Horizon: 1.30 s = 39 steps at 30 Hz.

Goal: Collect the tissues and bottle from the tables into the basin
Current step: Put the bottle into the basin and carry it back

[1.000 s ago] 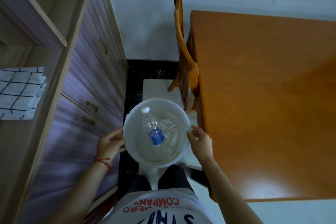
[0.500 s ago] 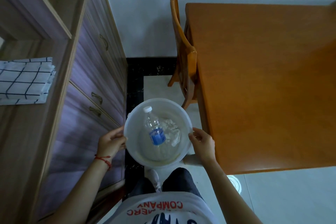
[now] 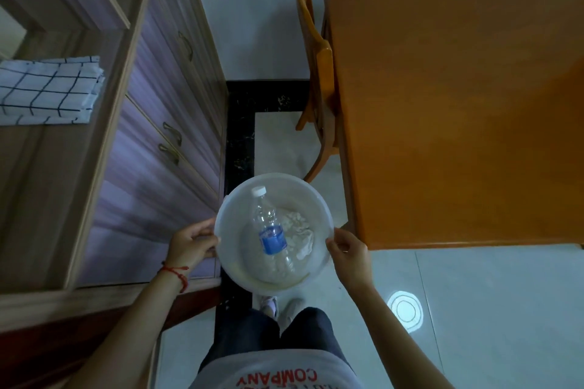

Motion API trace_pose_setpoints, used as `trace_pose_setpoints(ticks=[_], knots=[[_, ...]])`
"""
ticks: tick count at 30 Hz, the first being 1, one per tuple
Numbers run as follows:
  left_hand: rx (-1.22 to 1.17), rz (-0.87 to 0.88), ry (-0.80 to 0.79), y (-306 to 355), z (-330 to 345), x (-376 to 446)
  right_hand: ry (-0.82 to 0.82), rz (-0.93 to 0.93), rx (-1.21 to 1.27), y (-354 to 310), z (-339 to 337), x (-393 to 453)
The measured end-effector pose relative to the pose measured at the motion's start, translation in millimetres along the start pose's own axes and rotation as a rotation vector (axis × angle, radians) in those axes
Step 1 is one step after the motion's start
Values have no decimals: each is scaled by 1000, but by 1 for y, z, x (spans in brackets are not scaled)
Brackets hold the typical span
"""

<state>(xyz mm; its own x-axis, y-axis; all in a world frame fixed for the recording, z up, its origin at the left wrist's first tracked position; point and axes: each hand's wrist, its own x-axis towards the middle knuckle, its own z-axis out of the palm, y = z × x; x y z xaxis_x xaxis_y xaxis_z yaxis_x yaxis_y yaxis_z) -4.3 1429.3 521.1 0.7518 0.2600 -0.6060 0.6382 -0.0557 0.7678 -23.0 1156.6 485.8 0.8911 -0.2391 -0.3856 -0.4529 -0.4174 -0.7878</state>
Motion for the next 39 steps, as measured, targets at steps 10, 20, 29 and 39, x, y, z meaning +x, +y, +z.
trace_pose_setpoints(ticks=[10,20,29,39], knots=[[136,-6,-84,-36,3,-33,53,80,-5,40,-3,-67],[219,7,-305,-49,14,-45,275,263,122,75,3,-143],[400,102,-504,-57,74,-70,508,399,242,113,-25,-211],[578,187,-740,-65,216,-134,800,545,402,176,-107,-272]])
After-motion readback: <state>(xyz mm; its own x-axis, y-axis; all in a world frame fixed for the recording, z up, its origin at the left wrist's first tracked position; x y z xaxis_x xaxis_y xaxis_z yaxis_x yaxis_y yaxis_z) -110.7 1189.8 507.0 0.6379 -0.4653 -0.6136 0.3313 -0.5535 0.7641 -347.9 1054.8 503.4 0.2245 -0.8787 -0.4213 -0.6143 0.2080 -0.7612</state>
